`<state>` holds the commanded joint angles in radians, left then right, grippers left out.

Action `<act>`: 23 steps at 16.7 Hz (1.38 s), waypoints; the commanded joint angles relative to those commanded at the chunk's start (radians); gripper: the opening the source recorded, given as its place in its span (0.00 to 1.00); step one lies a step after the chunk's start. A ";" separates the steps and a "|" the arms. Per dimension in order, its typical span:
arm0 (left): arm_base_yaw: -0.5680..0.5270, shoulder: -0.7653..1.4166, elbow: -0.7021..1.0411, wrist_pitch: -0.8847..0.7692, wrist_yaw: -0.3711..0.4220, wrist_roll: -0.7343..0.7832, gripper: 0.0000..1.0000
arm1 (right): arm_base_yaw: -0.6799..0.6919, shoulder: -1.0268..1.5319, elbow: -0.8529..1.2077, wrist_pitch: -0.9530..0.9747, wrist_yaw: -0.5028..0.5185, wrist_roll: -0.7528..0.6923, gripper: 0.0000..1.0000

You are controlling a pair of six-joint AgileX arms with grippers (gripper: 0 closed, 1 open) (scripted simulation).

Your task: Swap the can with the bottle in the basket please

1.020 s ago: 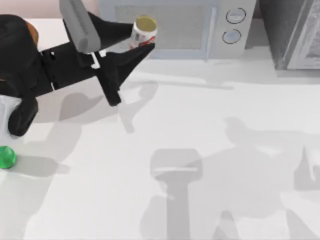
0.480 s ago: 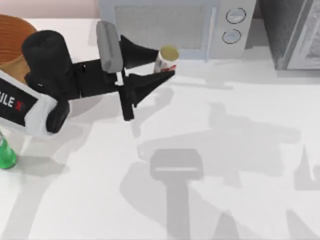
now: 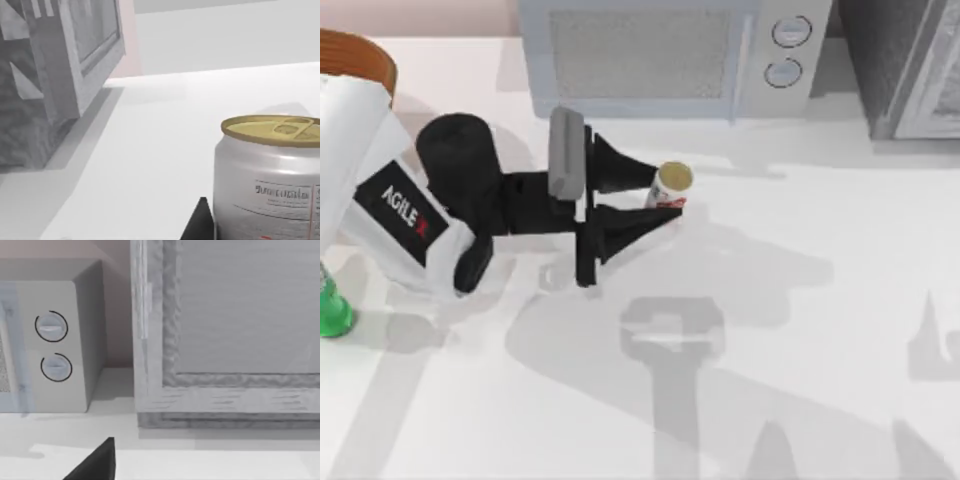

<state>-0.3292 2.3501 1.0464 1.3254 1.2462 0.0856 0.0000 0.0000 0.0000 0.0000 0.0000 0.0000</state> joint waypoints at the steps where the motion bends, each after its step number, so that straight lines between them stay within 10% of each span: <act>1: 0.000 0.038 0.013 0.018 0.014 -0.008 0.00 | 0.000 0.000 0.000 0.000 0.000 0.000 1.00; 13: 0.007 0.165 0.044 0.068 0.051 -0.053 0.00 | 0.000 0.000 0.000 0.000 0.000 0.000 1.00; 23: 0.007 0.165 0.044 0.068 0.051 -0.053 0.75 | 0.000 0.000 0.000 0.000 0.000 0.000 1.00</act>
<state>-0.3227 2.5150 1.0901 1.3937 1.2968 0.0327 0.0000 0.0000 0.0000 0.0000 0.0000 0.0000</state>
